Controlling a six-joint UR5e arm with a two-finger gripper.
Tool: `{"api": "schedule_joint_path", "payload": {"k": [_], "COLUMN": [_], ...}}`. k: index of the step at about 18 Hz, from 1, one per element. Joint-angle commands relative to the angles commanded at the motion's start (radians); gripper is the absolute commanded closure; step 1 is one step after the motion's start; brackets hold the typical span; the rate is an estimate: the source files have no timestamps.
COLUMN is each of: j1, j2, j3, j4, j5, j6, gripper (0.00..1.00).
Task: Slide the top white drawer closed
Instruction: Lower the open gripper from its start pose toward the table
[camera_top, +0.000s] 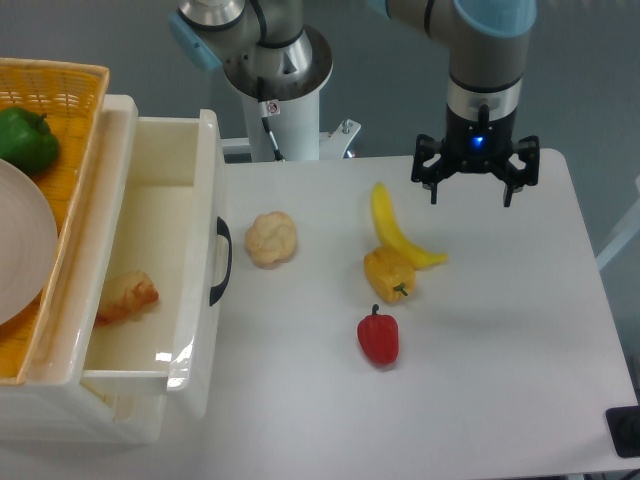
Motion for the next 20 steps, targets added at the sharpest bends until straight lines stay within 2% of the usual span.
{"api": "schedule_joint_path", "payload": {"k": [10,15,19,20], "j1": [-0.002,0.005,-0.005,-0.014], "j2": [-0.017,-0.051,-0.103,-0.112], "j3": [-0.024,-0.029,-0.015,-0.014], "j4": [0.006,0.0,0.003,0.005], "j5": [0.009,0.086,0.078,0.078], "j6": [0.001,-0.021,-0.32,-0.348], "gripper": [0.0,0.0,0.0,0.0]}}
